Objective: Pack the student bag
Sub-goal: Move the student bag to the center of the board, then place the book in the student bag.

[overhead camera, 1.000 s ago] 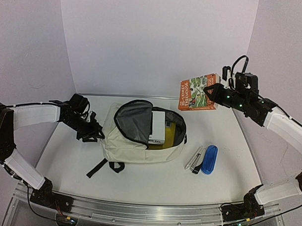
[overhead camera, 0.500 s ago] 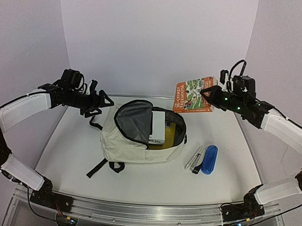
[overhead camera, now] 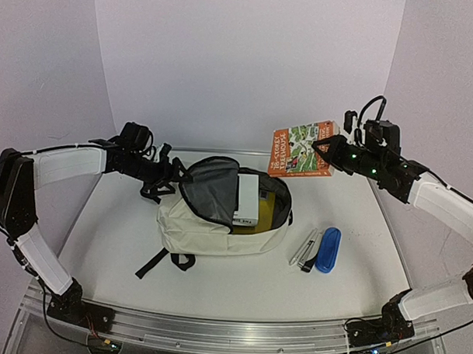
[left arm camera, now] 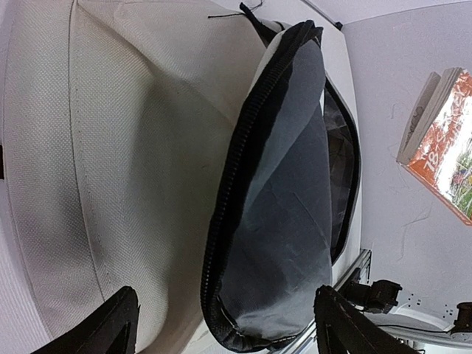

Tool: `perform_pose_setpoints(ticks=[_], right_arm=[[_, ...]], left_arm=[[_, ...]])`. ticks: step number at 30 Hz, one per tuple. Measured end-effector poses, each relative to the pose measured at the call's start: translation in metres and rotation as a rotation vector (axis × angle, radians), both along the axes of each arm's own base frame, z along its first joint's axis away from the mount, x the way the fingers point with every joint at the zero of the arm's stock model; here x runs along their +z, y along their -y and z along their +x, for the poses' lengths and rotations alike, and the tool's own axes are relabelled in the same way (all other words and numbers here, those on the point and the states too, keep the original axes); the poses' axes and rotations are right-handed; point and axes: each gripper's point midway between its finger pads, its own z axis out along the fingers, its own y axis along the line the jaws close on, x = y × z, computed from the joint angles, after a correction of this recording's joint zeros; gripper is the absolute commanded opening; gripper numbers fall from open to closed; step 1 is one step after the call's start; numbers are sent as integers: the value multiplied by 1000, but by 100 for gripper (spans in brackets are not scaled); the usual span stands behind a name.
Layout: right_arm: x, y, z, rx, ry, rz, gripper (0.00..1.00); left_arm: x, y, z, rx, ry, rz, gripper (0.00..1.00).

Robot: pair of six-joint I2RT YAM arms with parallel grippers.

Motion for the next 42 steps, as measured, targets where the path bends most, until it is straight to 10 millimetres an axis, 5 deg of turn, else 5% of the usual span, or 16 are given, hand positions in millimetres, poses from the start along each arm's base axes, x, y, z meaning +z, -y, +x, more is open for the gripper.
perform_pose_setpoints(ticks=[7, 10, 14, 24, 34, 42], right_arm=[[-3, -1, -1, 8, -9, 3, 0], [-3, -2, -2, 12, -14, 10, 0], [-6, -5, -4, 21, -34, 35, 0], [-17, -29, -6, 89, -137, 218, 0], [-70, -101, -14, 211, -286, 262, 0], [-95, -127, -16, 223, -349, 282, 0]], left_arm=[[-6, 10, 6, -9, -24, -43, 14], [-2, 13, 9, -9, -9, -58, 1], [15, 13, 12, -9, 54, -70, 0], [114, 16, -3, -80, 300, -166, 0], [120, 19, -8, -118, 310, -187, 0], [123, 20, -11, -136, 313, -198, 0]])
